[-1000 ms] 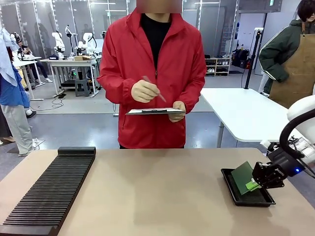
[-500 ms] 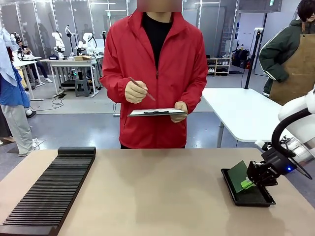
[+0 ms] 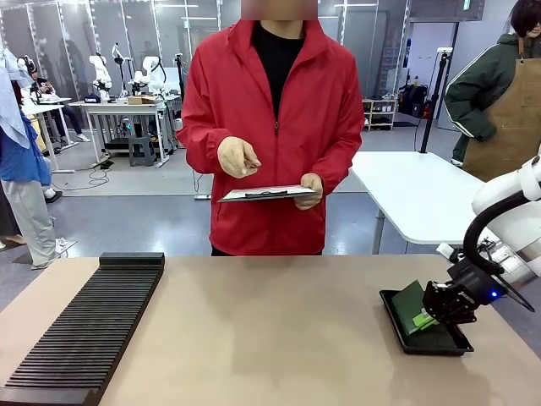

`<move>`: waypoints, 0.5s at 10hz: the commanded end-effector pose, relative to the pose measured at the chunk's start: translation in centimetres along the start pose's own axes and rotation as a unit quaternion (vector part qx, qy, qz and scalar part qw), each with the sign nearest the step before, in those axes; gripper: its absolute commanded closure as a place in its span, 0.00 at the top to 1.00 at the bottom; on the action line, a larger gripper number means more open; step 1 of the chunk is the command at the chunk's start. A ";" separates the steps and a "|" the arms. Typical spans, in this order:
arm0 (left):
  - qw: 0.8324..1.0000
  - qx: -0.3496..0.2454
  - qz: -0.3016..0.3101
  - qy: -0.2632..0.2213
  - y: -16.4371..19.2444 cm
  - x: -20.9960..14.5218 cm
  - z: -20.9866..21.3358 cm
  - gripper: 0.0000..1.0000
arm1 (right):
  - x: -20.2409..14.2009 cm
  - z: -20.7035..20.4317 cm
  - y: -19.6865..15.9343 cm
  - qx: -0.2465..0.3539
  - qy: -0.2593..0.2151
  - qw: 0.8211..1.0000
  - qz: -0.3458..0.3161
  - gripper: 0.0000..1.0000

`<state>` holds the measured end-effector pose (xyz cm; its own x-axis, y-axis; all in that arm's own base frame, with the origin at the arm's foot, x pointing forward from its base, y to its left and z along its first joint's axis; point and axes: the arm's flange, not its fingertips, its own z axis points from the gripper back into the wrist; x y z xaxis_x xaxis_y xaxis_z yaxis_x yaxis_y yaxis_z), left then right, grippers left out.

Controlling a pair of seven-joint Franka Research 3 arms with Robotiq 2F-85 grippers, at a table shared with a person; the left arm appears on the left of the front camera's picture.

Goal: Inspect the PCB.
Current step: Place the Blank PCB in the ESD tray.

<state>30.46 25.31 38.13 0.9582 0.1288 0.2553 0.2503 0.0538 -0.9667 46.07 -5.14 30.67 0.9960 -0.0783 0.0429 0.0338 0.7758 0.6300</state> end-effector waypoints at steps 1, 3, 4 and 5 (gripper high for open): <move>1.000 0.003 0.000 0.003 -0.3 0.0 0.0 1.00 | -0.5 -0.3 0.9 -0.010 -0.009 1.000 -0.016 0.35; 1.000 0.003 0.000 0.003 -0.3 0.0 0.0 1.00 | -0.9 -0.3 1.2 -0.013 -0.008 1.000 -0.027 0.68; 1.000 0.003 0.000 0.003 -0.3 0.0 0.0 1.00 | -1.3 0.1 1.7 -0.019 -0.017 0.999 -0.025 0.87; 1.000 0.003 0.000 0.003 -0.3 0.0 0.0 1.00 | -1.6 0.4 2.1 -0.035 -0.026 0.999 -0.018 1.00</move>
<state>30.46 25.31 38.13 0.9582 0.1288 0.2553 0.2503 0.0538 -0.9667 45.31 -4.58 31.46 0.9929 -0.1099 0.0457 0.0587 0.7861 0.6154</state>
